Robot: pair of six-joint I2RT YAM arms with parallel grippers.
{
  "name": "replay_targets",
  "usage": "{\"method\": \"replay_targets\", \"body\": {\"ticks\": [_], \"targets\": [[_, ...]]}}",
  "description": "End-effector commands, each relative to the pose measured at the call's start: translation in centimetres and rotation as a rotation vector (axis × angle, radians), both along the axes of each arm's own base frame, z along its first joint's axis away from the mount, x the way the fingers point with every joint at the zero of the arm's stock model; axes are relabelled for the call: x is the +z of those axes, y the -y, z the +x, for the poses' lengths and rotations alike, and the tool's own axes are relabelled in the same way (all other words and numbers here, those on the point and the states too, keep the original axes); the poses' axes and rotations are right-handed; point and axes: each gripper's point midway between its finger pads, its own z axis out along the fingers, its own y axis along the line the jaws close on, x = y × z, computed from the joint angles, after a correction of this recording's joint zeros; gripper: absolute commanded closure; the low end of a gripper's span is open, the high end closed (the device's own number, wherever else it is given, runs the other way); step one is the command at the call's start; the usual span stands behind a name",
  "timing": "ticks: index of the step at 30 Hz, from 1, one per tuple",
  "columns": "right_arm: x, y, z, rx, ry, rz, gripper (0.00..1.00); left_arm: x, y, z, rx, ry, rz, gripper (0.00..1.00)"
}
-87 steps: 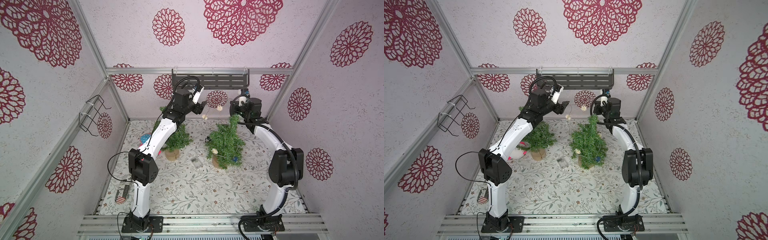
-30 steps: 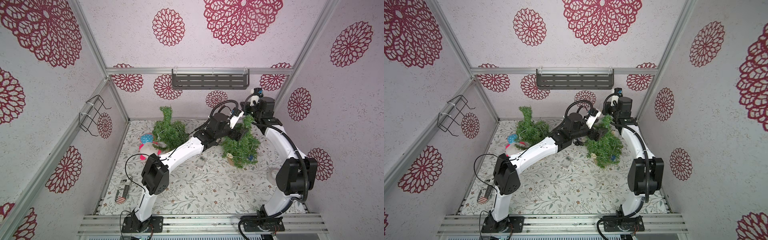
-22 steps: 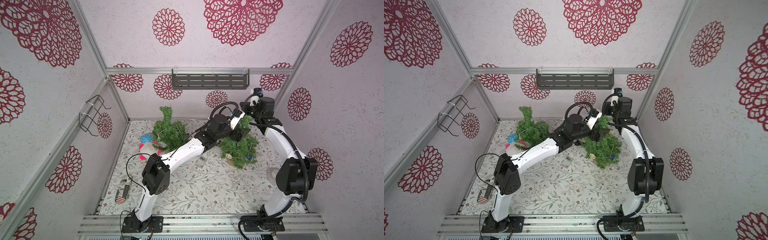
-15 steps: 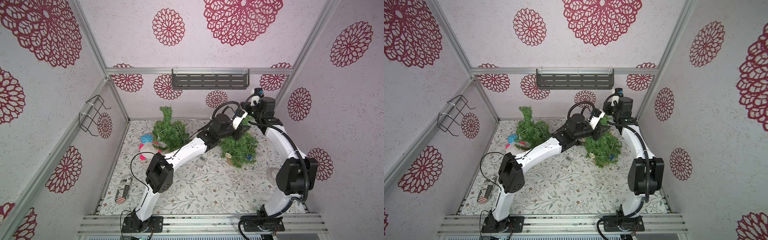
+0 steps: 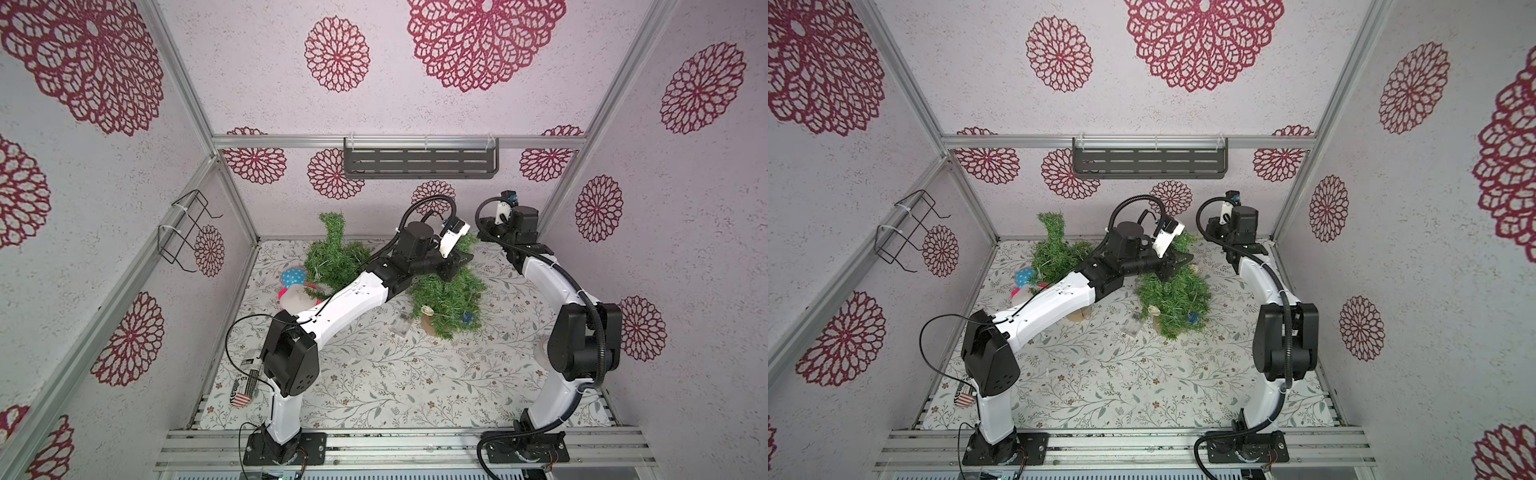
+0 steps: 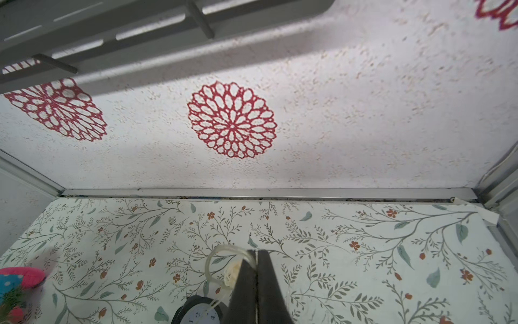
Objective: Wrap string light around the christmas tree
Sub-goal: Wrap the light string around the Christmas tree.
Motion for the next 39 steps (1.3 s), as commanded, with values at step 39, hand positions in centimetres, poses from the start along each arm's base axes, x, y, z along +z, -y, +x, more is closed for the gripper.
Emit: {"method": "replay_targets", "body": {"ticks": [39], "targets": [[23.3, 0.6, -27.1, 0.082, 0.343, 0.190, 1.00, -3.3, 0.3, 2.1, 0.105, 0.039, 0.043, 0.79]]}}
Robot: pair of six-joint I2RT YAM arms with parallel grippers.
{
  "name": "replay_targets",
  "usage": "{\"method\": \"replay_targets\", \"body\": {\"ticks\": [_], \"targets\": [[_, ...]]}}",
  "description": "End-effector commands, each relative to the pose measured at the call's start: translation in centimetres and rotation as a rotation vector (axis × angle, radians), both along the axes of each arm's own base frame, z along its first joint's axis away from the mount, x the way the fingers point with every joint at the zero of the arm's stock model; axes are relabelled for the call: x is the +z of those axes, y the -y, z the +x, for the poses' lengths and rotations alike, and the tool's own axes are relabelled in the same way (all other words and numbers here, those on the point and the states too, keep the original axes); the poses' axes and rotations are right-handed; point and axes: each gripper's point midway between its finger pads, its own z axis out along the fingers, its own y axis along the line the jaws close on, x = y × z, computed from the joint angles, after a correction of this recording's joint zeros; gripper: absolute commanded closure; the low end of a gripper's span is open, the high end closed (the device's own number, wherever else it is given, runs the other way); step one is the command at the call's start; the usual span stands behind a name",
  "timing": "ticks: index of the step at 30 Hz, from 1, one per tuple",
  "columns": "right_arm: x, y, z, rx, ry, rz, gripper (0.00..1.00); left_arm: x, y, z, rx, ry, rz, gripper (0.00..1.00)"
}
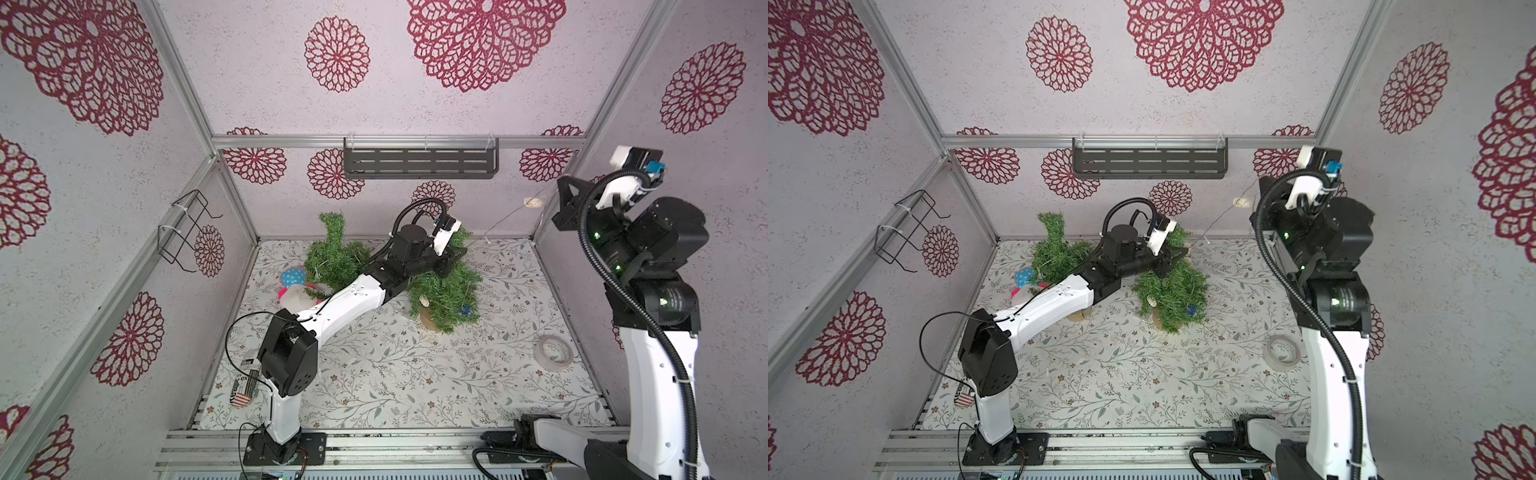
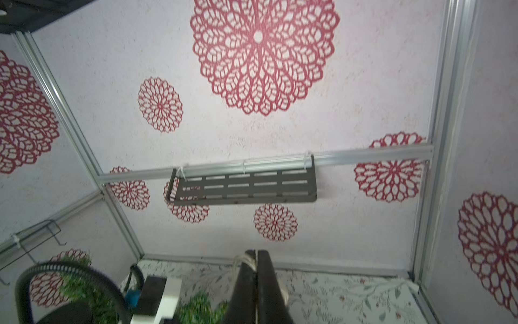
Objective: Wrap string light around the christmas tree
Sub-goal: Wrap the light string around the Christmas tree.
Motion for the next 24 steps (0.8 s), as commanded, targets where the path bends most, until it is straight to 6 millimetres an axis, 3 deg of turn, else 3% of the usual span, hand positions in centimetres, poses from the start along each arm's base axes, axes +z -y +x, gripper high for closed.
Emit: {"method": "replay_targets", "body": {"ticks": [1, 7, 12, 24], "targets": [[-1.8, -1.2, -2.0, 0.078, -0.026, 0.058, 1.00, -3.2, 0.0, -0.3, 0.011, -0.034, 0.079, 0.76], [-4.4, -3.3, -5.0, 0.213, -0.079, 0.091, 1.00, -2.7, -2.3, -1.9, 0.041, -0.053, 0.100, 0.48], [-6.4, -4.5, -6.0, 0.297, -0.119, 0.125, 1.00, -1.3, -3.1, -4.1, -0.003, -0.075, 0.080, 0.28], [-7.5, -7.6, -6.6, 0.472, -0.174, 0.195, 1.00, -0.1, -5.8, -7.2, 0.008, -0.125, 0.062, 0.21]]}}
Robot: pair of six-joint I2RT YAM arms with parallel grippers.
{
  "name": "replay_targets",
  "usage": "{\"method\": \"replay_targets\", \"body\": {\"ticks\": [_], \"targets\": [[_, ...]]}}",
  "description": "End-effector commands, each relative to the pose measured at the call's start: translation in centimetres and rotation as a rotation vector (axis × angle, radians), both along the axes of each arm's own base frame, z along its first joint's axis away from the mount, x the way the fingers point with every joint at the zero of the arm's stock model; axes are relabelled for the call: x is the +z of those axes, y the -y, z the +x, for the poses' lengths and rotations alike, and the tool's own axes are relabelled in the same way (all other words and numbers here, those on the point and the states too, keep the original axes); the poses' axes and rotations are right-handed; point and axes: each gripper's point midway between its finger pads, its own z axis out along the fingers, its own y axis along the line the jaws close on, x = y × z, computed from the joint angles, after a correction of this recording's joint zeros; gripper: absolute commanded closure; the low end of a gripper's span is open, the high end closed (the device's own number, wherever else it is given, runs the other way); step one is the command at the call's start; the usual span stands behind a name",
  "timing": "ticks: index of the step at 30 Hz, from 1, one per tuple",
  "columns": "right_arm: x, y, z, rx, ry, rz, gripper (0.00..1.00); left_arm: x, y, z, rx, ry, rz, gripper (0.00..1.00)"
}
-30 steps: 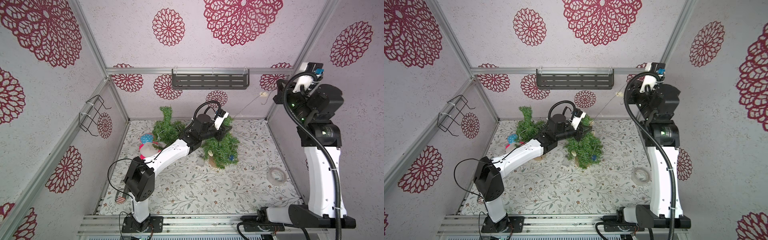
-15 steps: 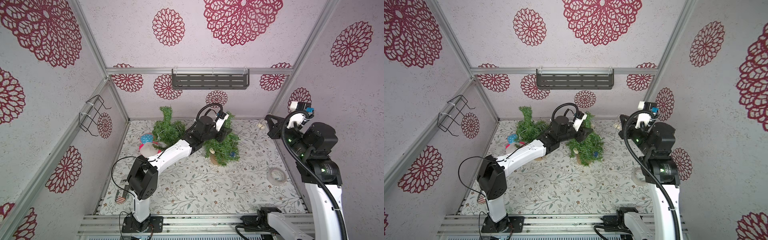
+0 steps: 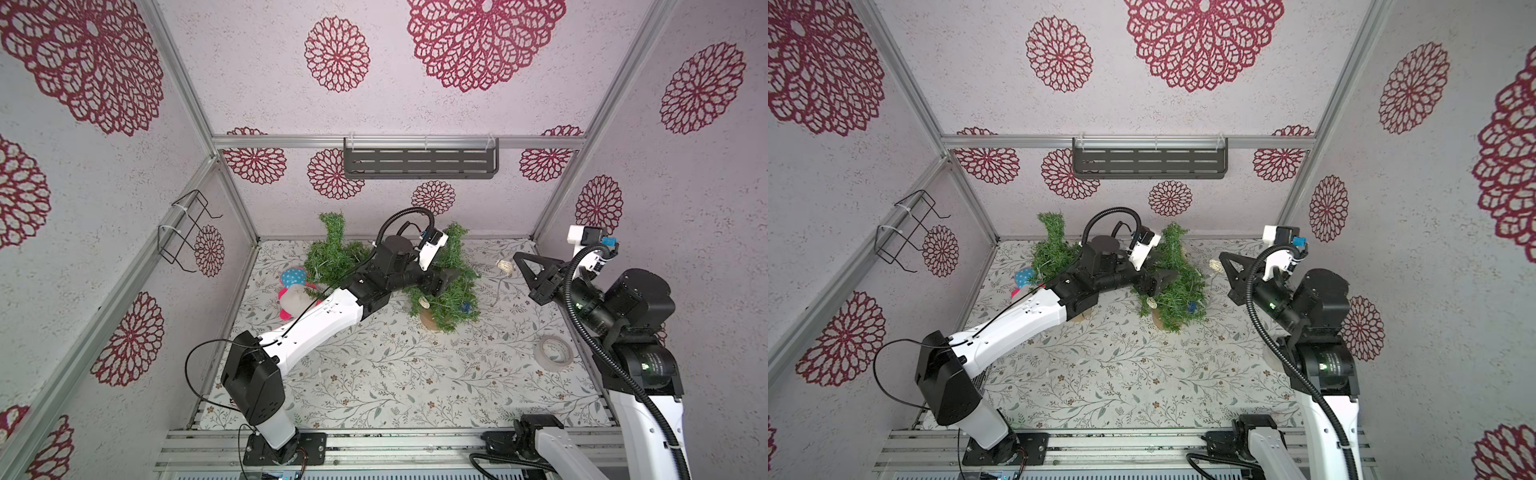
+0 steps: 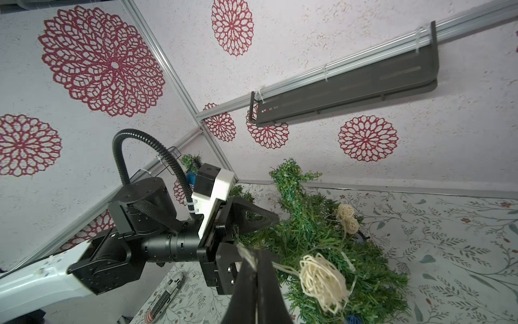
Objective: Wrap string light around the christmas tree
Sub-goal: Wrap the light string around the Christmas tree.
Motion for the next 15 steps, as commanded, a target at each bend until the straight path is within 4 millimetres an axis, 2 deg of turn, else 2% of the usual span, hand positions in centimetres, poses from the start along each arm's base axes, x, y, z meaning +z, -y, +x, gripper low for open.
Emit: {"method": "replay_targets", "body": {"ticks": [1, 4, 10, 12, 15], "targets": [[0.6, -1.3, -0.5, 0.072, 0.006, 0.056, 1.00, 0.2, -0.7, -1.0, 0.008, -0.030, -0.013, 0.21], [0.5, -1.8, -0.9, 0.090, -0.004, 0.092, 1.00, -0.3, -1.6, -2.2, 0.012, -0.075, 0.005, 0.23], [-0.3, -3.0, -0.6, 0.113, -0.035, 0.195, 1.00, 0.7, -4.1, -7.5, 0.008, -0.088, -0.093, 0.27], [-0.6, -3.6, -0.7, 0.121, -0.038, 0.208, 1.00, 1.0, -3.7, -8.9, -0.011, -0.076, -0.139, 0.26], [-1.3, -4.5, -0.7, 0.133, -0.056, 0.223, 1.00, 1.1, -1.7, -10.6, -0.054, -0.019, -0.142, 0.21]]}}
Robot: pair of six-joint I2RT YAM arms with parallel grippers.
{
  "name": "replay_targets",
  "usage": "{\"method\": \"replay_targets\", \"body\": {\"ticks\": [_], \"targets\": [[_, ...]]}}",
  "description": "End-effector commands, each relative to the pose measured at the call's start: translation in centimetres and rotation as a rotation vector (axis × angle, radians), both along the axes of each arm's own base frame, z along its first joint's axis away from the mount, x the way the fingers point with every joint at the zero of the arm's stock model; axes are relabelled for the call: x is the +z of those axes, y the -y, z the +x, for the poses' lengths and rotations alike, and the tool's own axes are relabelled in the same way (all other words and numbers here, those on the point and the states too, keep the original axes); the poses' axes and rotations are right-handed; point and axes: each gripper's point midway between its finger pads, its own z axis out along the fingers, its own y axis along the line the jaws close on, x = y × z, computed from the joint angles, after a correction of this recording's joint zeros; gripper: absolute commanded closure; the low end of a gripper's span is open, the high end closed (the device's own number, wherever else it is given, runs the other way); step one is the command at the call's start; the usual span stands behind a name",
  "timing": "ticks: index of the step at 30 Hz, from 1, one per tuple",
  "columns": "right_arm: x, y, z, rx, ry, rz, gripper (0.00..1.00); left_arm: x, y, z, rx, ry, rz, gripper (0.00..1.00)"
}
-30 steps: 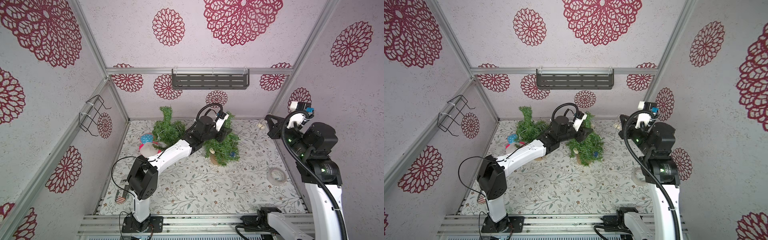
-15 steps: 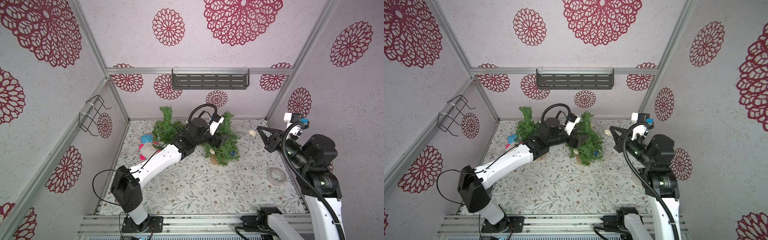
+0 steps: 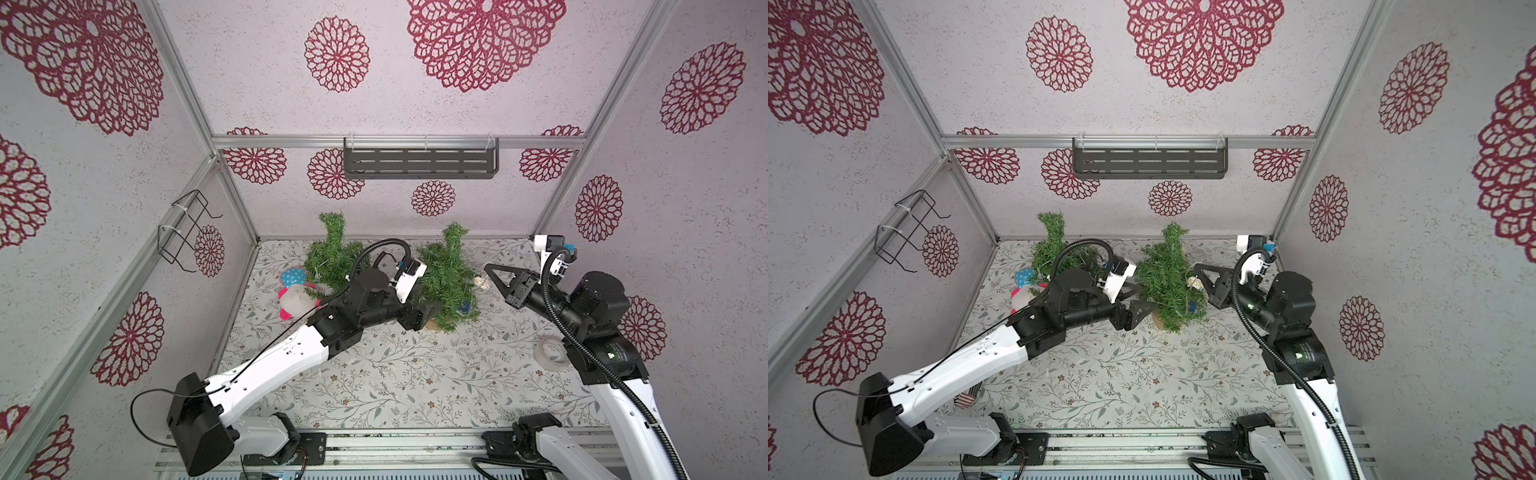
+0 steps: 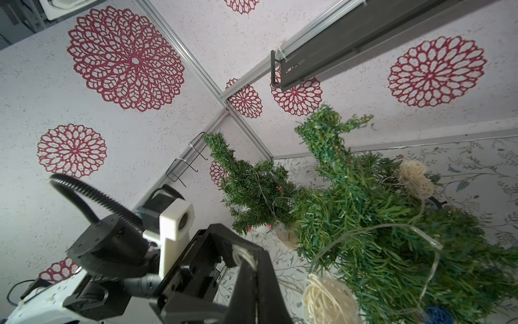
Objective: Wrap string light around the christmas tree
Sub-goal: Wrap the light string around the Christmas tree.
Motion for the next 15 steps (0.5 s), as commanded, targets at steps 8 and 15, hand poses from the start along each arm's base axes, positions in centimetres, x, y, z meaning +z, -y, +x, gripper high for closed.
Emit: {"method": "replay_targets", "body": {"ticks": [8, 15], "targets": [[2.0, -2.5, -0.8, 0.044, 0.058, 0.101, 1.00, 0.5, 4.6, 0.3, -0.030, 0.074, -0.054, 0.30], [1.0, -3.9, -0.5, 0.077, 0.039, 0.108, 1.00, 0.1, 4.9, 1.3, -0.001, 0.086, -0.054, 0.72]]}}
